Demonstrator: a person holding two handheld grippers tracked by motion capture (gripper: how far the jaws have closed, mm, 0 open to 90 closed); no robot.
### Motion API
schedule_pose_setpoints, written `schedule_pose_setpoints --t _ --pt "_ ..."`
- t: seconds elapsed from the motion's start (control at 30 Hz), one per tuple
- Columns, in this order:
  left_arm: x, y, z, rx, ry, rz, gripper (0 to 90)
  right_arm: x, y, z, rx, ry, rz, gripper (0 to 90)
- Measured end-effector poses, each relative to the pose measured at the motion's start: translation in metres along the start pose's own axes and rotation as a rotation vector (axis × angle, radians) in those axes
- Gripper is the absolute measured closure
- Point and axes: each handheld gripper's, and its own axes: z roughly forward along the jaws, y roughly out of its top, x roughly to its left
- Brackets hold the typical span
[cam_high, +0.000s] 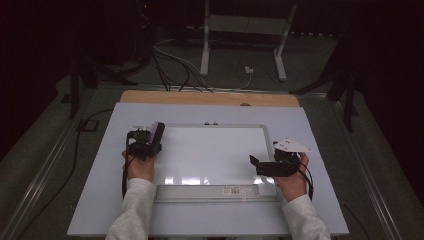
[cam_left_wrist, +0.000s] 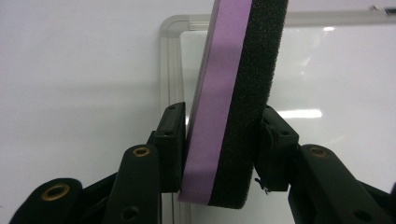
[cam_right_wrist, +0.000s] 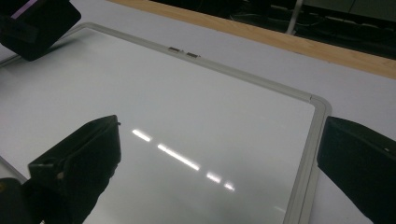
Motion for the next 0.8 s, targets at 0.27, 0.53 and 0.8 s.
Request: schedule_pose_setpoints --t 0.27,0.53,0.8 --pt "-0.002 0.005 0.003 0.023 -0.008 -0.039 60.3 0.0 0.0 0.0 -0.003 -0.003 0.006 0.1" --pt "-0.002 0.009 0.006 0.039 -0.021 -0.042 59.0 0.0 0.0 0.0 -0.003 -0.005 0.006 0.1" --pt "-0.004 0.013 0.009 0.066 0.006 -0.082 57.7 -0.001 0.0 -0.001 -0.01 -0.008 0.009 0.1"
